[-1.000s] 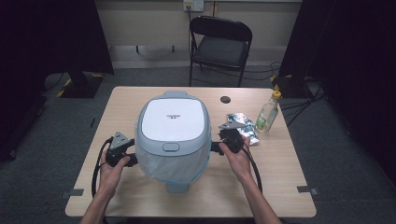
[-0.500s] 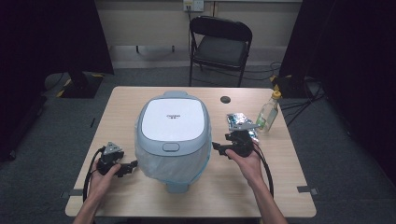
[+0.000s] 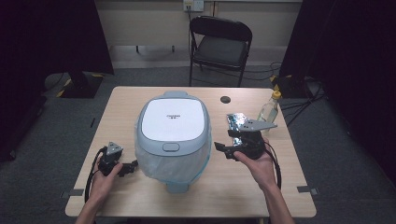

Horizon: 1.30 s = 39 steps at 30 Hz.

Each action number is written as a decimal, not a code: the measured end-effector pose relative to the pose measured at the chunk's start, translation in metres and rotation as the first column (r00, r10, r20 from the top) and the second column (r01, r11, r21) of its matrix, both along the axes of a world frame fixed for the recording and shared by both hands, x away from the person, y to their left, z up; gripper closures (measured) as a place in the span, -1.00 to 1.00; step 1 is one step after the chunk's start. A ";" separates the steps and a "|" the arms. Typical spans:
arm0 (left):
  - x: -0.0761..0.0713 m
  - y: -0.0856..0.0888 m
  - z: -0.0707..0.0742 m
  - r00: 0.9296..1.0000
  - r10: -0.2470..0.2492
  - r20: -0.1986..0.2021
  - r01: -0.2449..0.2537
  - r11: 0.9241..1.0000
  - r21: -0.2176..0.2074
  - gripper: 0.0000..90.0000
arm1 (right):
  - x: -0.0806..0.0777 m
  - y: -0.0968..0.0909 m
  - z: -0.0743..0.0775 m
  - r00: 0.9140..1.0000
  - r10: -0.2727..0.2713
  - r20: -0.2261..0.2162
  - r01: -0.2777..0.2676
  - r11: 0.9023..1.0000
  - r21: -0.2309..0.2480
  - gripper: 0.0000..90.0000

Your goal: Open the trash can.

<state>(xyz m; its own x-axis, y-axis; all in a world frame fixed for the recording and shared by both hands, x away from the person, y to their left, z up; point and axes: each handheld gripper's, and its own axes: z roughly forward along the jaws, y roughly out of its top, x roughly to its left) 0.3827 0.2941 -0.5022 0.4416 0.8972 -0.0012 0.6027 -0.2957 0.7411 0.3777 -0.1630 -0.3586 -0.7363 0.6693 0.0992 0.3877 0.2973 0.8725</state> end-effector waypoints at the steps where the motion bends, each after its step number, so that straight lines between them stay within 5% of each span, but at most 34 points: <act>1: 0.000 0.000 0.000 1.000 -0.001 -0.001 0.001 1.000 0.001 -0.65 | -0.003 -0.001 0.006 1.000 -0.001 0.012 0.001 1.000 0.006 -0.50; 11: 0.001 -0.002 0.000 1.000 0.011 -0.004 -0.011 1.000 0.003 -0.70 | -0.030 0.003 0.052 0.991 0.112 0.067 -0.118 0.990 0.081 -0.58; 16: 0.001 -0.002 0.000 1.000 0.011 -0.003 -0.011 1.000 0.003 -0.70 | -0.045 0.009 0.079 0.976 0.166 0.140 -0.186 0.972 0.144 -0.58; 22: 0.001 -0.002 0.000 1.000 0.008 -0.006 -0.008 1.000 -0.001 -0.70 | -0.053 0.033 0.097 0.954 0.256 0.156 -0.275 0.954 0.116 -0.50; 25: 0.001 -0.002 0.000 1.000 0.008 -0.006 -0.008 1.000 -0.002 -0.71 | -0.056 0.046 0.101 0.946 0.280 0.165 -0.300 0.947 0.111 -0.44; 27: 0.001 -0.002 0.000 1.000 0.009 -0.005 -0.009 1.000 0.000 -0.71 | -0.058 0.054 0.100 0.947 0.262 0.188 -0.282 0.955 0.088 -0.40; 29: 0.001 -0.002 0.000 1.000 0.009 -0.005 -0.009 1.000 -0.001 -0.71 | -0.059 0.065 0.096 0.935 0.317 0.160 -0.333 0.939 0.090 -0.40; 33: 0.001 -0.002 0.000 1.000 0.009 -0.005 -0.009 1.000 -0.001 -0.71 | -0.062 0.084 0.094 0.921 0.361 0.149 -0.372 0.927 0.053 -0.36; 39: 0.002 -0.002 0.000 1.000 0.009 -0.005 -0.009 1.000 -0.001 -0.71 | -0.062 0.102 0.092 0.914 0.384 0.132 -0.392 0.919 0.042 -0.28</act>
<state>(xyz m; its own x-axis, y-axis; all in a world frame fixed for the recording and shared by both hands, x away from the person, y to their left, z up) 0.3842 0.2918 -0.5025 0.4336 0.9011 -0.0041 0.6089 -0.2896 0.7384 0.3155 -0.0614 -0.2662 -0.9457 0.3238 0.0290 0.1460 0.3434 0.9278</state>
